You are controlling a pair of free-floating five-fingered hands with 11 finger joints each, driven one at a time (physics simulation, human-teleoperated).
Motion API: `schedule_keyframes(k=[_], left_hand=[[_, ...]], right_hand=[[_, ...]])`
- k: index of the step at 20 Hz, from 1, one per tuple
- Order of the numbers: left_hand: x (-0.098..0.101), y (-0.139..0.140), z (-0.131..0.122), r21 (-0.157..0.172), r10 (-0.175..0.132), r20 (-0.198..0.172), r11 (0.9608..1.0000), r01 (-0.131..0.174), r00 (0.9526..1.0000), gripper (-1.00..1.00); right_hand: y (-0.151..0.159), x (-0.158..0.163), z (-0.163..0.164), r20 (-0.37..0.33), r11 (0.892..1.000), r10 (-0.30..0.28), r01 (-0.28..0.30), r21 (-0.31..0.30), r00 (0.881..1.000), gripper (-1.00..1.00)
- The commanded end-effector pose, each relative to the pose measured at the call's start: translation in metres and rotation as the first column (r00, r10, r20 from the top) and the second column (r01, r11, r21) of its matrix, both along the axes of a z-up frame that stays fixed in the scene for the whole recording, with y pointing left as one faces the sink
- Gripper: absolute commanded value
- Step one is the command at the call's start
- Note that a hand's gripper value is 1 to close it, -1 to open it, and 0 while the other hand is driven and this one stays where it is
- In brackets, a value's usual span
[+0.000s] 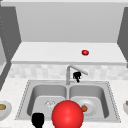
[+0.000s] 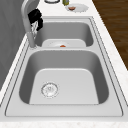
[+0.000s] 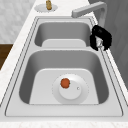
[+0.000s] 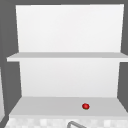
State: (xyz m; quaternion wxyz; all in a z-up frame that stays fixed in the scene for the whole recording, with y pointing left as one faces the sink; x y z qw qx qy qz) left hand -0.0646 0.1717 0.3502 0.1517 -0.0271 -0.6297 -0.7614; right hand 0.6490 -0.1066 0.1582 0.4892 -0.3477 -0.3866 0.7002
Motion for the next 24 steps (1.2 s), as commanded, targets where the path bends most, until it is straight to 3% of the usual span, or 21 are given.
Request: schedule_keyframes(k=[1,7,9,12,15,20,24], left_hand=[[0.000,0.000,0.000,0.000,0.000,0.000,1.0000,0.000,1.0000,0.00],[0.000,0.000,0.000,0.000,0.000,0.000,1.0000,0.000,1.0000,0.00],[0.000,0.000,0.000,0.000,0.000,0.000,1.0000,0.000,1.0000,0.00],[0.000,0.000,0.000,0.000,0.000,0.000,1.0000,0.000,1.0000,0.00],[0.000,0.000,0.000,0.000,0.000,0.000,1.0000,0.000,1.0000,0.00],[0.000,0.000,0.000,0.000,0.000,0.000,1.0000,0.000,1.0000,0.00],[0.000,0.000,0.000,0.000,0.000,0.000,1.0000,0.000,1.0000,0.00]], right_hand=[[0.000,0.015,0.002,-0.121,1.000,0.000,0.000,-0.006,0.993,1.00],[-0.002,0.040,0.017,-0.156,1.000,0.000,0.003,0.018,0.988,1.00],[-0.003,0.049,0.023,-0.163,1.000,0.001,-0.001,0.001,0.987,1.00],[-0.002,0.055,0.029,-0.162,0.999,-0.036,0.029,-0.045,0.986,1.00],[0.011,0.055,0.033,-0.233,0.997,-0.059,0.048,-0.053,0.971,1.00],[0.041,0.040,0.042,-0.214,0.989,-0.134,0.119,-0.083,0.967,1.00],[0.047,0.033,0.046,-0.189,0.976,-0.206,0.187,-0.114,0.960,1.00]])
